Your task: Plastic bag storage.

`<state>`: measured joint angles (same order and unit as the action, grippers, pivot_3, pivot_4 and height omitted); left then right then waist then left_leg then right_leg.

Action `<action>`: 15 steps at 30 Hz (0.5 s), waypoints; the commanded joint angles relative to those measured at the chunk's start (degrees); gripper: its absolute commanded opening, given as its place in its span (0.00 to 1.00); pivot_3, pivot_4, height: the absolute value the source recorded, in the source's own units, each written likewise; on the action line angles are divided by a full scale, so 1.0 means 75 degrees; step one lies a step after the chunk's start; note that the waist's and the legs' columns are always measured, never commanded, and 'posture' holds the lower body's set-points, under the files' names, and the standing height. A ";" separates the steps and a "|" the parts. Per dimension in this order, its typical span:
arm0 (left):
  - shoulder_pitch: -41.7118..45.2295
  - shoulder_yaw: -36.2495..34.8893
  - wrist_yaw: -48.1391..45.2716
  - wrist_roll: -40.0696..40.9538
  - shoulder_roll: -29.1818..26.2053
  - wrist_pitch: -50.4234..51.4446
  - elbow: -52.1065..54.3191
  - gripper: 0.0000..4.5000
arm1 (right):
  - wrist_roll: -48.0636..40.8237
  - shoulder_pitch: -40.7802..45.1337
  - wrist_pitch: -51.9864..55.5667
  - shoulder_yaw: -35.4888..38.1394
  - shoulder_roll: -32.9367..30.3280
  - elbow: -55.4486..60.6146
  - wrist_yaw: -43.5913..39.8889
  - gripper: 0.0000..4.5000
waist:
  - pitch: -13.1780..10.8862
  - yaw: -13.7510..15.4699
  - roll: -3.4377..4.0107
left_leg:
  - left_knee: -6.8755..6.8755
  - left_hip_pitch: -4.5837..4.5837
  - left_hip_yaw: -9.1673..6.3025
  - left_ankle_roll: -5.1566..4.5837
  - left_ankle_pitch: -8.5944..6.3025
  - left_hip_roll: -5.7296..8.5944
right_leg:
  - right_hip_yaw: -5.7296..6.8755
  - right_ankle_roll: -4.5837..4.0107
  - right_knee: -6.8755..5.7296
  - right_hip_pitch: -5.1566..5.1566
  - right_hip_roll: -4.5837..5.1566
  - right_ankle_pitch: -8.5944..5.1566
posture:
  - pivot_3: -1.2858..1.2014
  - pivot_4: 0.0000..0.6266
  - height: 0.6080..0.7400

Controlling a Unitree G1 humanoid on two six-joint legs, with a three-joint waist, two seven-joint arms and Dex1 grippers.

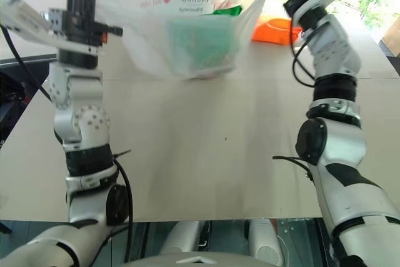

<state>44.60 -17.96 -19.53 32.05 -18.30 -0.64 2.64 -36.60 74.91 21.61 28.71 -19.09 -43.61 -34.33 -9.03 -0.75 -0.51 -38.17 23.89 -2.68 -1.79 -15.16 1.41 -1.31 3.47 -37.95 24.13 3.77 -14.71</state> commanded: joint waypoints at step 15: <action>0.0115 -0.0240 -0.0591 -0.0299 -0.0453 -0.0414 -0.1129 0.00 | -0.0585 -0.0906 0.0431 0.0196 -0.0681 0.2228 0.0505 0.02 | -0.0014 -0.0232 0.0018 | -0.0018 -0.0005 0.0022 0.0001 0.0002 0.0003 | 0.0001 0.0002 -0.0014 0.0017 0.0016 0.0000 | 0.52 0.24 1.00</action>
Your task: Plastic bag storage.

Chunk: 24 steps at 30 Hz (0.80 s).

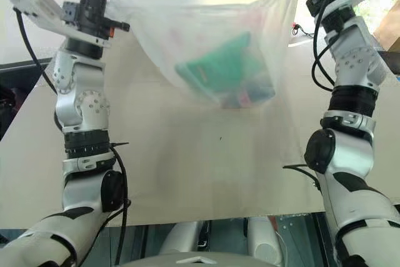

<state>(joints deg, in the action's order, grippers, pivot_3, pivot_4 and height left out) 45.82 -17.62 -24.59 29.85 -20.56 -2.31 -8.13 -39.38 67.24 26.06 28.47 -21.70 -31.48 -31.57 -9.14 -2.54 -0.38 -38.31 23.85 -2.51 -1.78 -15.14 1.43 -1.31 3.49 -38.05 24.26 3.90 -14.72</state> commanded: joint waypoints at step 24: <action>-0.5623 0.0347 -0.0895 0.0481 -0.0650 0.1494 0.3677 0.74 | -0.1813 -0.5106 0.3584 -0.0669 -0.1850 0.4200 -0.1864 0.71 | 0.0006 0.0069 0.0001 | 0.0006 0.0006 -0.0004 -0.0004 -0.0003 -0.0006 | -0.0009 0.0001 0.0016 -0.0008 0.0019 0.0000 | 0.52 0.24 1.00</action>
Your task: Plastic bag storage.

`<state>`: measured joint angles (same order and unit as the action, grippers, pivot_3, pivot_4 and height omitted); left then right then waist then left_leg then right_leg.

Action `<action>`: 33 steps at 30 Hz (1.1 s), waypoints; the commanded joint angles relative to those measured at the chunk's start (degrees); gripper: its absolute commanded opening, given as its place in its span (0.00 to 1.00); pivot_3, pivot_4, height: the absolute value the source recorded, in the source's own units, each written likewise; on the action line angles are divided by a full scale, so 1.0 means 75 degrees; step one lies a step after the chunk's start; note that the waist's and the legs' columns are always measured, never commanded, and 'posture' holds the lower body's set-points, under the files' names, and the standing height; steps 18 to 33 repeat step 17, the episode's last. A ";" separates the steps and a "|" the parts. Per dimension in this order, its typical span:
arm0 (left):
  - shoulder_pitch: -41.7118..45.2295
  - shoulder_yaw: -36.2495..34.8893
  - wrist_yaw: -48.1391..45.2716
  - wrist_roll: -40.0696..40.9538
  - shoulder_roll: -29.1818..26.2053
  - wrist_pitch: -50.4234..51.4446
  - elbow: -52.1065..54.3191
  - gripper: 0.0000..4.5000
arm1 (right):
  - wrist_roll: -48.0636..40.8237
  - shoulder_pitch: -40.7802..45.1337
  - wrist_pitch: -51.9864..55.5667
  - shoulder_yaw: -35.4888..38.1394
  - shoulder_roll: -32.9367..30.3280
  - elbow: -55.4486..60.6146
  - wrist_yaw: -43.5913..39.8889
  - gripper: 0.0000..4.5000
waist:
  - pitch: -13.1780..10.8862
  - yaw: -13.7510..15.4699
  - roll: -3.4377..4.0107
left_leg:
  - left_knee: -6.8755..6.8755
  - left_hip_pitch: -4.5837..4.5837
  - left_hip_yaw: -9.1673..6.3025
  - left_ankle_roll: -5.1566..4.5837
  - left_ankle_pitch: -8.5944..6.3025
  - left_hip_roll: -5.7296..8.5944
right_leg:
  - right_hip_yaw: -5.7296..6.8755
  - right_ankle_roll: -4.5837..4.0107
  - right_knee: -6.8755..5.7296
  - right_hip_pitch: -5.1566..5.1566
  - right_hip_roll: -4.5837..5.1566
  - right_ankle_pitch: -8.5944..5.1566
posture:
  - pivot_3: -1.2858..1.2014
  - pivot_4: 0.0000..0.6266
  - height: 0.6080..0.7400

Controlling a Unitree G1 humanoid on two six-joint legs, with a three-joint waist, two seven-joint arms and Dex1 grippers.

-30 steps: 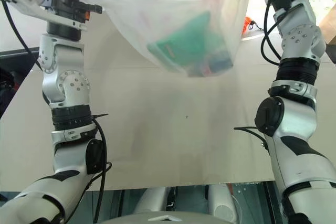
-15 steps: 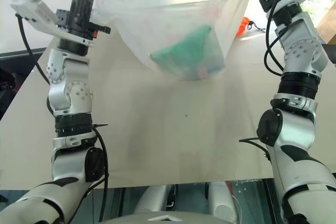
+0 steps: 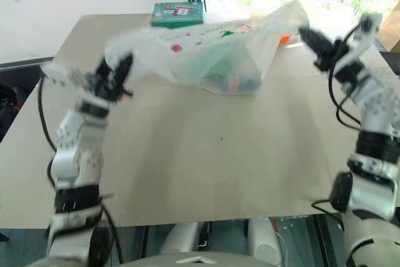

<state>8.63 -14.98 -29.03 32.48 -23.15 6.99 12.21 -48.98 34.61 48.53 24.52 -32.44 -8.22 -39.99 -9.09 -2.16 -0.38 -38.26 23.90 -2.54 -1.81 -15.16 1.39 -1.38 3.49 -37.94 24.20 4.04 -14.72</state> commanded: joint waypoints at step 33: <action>-0.3349 0.0640 -0.0564 -0.2127 -0.0205 -0.0976 0.0453 1.00 | 0.3347 -0.4451 -0.6696 -0.1944 -0.0070 -0.0250 -0.2432 0.99 | -0.0004 0.0188 -0.0004 | -0.0009 -0.0291 0.0016 -0.0048 -0.0027 -0.0033 | -0.0008 -0.0007 0.0010 -0.0282 -0.0038 -0.0002 | 0.52 0.24 1.00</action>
